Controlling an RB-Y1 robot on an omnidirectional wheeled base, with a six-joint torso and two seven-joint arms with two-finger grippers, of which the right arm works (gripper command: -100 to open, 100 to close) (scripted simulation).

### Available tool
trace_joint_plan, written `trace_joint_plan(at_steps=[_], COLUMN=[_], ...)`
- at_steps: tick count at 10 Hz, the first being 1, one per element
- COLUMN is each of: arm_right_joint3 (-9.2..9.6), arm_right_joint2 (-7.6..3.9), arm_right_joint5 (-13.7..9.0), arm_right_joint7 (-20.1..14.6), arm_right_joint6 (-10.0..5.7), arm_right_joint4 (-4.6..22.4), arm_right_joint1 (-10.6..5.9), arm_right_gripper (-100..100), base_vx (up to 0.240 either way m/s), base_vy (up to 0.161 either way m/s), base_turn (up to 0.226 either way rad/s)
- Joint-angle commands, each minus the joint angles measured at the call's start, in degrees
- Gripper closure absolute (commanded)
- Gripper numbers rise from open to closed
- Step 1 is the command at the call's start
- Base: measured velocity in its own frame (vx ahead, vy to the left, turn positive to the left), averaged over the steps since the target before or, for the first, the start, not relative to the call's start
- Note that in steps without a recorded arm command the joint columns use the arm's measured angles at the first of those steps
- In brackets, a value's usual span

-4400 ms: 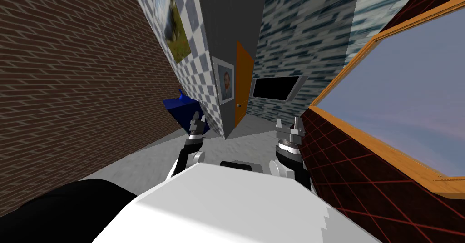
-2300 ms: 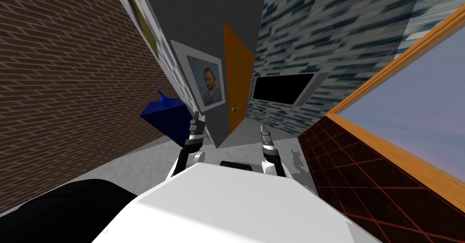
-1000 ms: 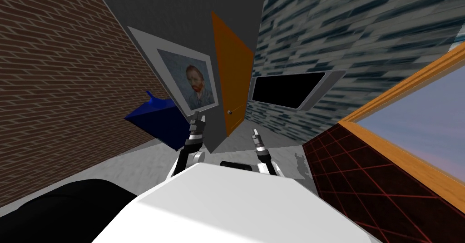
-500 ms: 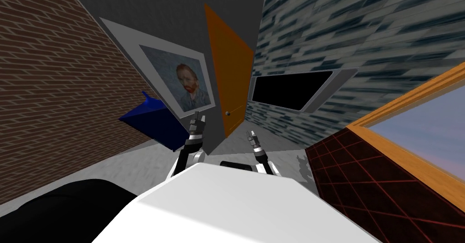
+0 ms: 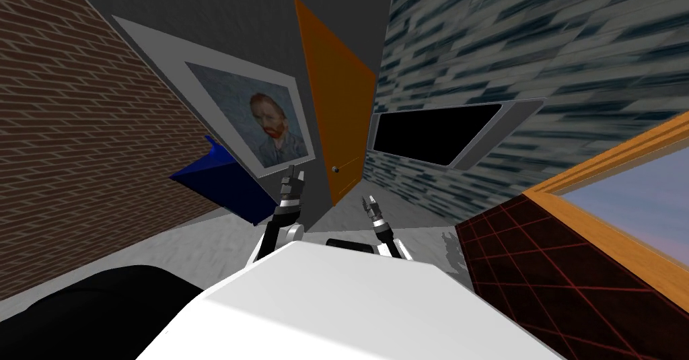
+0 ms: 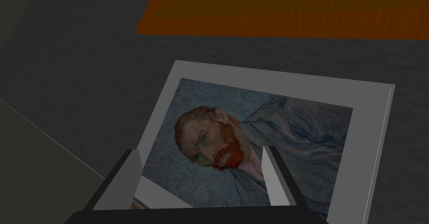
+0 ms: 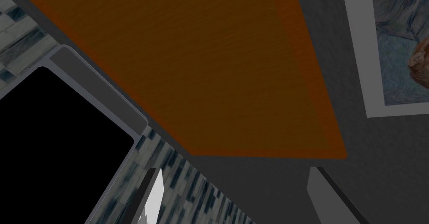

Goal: Pull the door open

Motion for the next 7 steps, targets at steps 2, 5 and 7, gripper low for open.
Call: trace_joint_plan(at_steps=[2,5,7], arm_right_joint3=[0.48,1.13,1.74], arm_right_joint2=[0.22,0.46,0.79], arm_right_joint5=[1.25,2.71,4.11], arm_right_joint7=[2.41,4.94,7.36], arm_right_joint6=[-0.79,-1.26,-1.72], arm_right_joint4=[2.96,5.78,8.48], arm_right_joint1=[-0.93,-1.87,-2.77], arm_right_gripper=[-100,-100,-100], base_vx=[0.089,0.087,0.127], base_vy=[-0.064,-0.072,-0.089], base_turn=[0.037,0.034,0.052])
